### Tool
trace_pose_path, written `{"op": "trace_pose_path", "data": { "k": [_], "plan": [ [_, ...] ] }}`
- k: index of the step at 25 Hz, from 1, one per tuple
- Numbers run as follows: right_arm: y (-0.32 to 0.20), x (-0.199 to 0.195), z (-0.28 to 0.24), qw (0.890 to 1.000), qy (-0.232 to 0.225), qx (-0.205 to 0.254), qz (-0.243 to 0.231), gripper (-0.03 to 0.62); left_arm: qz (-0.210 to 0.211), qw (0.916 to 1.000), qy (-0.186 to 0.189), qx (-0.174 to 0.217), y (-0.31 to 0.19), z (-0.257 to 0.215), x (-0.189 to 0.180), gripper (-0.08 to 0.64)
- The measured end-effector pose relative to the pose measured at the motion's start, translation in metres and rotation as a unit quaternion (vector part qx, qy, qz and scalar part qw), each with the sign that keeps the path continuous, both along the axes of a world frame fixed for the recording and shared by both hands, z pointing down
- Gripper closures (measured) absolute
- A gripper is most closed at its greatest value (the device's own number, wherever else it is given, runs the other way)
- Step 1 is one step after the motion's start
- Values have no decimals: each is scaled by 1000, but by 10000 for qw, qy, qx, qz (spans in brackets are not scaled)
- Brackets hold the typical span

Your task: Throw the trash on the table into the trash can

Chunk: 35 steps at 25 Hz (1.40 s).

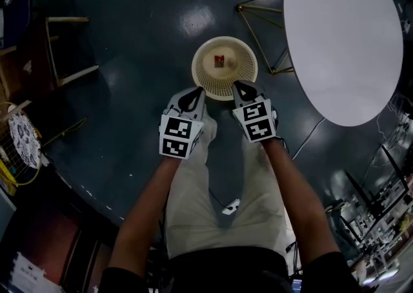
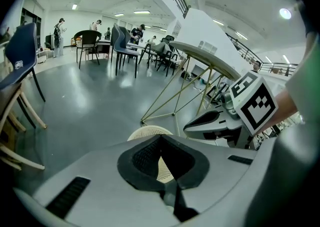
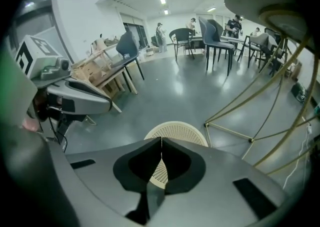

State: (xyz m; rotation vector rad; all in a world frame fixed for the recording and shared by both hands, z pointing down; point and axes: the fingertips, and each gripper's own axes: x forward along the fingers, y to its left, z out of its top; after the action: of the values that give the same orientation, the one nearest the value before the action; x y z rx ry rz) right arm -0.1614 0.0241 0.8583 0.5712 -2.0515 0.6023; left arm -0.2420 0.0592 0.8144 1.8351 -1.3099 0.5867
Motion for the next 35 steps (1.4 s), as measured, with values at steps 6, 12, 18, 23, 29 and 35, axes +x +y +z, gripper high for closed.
{"op": "trace_pose_path", "data": {
  "k": [6,12,18,23,29,35],
  "plan": [
    [16,0,-41,9999,-138,-28,2,572,-74,9999,-48,94,5,-36,8,545],
    [23,1,-87,9995,-298,-57,41,574,43,9998,-56,202,12,-74,15,545],
    [18,0,-147,9990,-426,119,-13,574,-29,9990,-174,420,2,-124,5,545],
    [20,-6,-193,9979,-622,130,115,574,-302,9974,-10,649,-3,-172,-5,545],
    [25,-19,-256,9966,-784,239,95,574,-490,9945,44,925,-6,-236,-23,545],
    [13,-40,-323,9930,-1062,508,-69,574,-601,9909,25,1205,-10,-301,-41,545]
  ]
}}
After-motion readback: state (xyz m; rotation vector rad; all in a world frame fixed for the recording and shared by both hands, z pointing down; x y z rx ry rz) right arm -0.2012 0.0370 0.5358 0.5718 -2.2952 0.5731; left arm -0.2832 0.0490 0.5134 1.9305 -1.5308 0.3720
